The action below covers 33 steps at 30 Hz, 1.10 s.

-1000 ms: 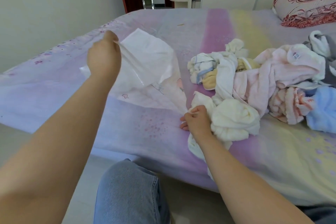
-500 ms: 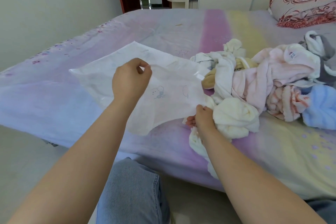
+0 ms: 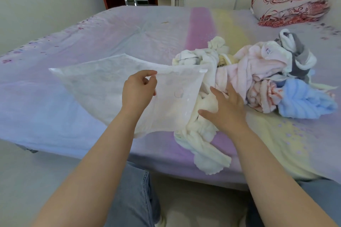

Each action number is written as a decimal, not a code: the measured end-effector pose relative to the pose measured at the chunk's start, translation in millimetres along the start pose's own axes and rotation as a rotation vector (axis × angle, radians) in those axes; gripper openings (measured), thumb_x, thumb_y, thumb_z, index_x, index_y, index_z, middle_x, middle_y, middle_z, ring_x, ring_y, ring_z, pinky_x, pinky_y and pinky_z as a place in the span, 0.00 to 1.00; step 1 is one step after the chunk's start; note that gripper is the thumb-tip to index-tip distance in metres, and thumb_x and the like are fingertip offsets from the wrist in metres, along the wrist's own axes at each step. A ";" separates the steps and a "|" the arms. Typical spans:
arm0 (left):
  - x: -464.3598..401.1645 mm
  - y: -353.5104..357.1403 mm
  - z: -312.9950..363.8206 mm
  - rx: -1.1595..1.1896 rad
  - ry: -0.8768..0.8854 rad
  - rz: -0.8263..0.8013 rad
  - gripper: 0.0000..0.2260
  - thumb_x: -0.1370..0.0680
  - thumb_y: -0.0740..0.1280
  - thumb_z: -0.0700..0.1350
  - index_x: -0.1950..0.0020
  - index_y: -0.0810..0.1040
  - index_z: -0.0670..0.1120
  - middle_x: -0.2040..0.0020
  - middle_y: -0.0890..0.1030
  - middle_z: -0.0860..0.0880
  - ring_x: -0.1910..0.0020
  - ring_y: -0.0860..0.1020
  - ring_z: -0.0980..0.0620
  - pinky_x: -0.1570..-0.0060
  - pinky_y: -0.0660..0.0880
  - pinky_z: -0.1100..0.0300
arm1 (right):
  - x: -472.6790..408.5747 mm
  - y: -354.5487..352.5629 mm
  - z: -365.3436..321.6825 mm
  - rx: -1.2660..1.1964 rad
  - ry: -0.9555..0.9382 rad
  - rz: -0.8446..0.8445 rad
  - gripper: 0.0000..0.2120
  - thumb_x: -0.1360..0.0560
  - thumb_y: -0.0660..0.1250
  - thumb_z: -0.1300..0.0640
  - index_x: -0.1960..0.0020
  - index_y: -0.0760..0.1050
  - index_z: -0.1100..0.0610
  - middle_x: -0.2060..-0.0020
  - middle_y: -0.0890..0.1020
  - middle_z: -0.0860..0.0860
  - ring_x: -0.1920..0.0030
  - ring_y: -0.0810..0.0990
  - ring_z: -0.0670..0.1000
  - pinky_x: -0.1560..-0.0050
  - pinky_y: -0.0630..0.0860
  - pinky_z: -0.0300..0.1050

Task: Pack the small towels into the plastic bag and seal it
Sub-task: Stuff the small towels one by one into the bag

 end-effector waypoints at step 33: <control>27.3 -33.2 28.5 -0.015 0.052 0.054 0.09 0.24 0.65 0.44 0.51 0.83 0.55 0.73 0.81 0.51 0.75 0.74 0.60 0.69 0.69 0.61 | -1.2 66.0 -65.7 0.272 -0.296 -0.498 0.18 0.21 0.59 0.52 0.32 0.71 0.45 0.38 0.68 0.54 0.51 0.75 0.53 0.48 0.73 0.47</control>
Point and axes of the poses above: each hand's wrist, its own x-axis away from the middle knuckle, its own y-axis out of the palm, z = x × y, the point moved 8 cm from there along -x, towards the middle knuckle
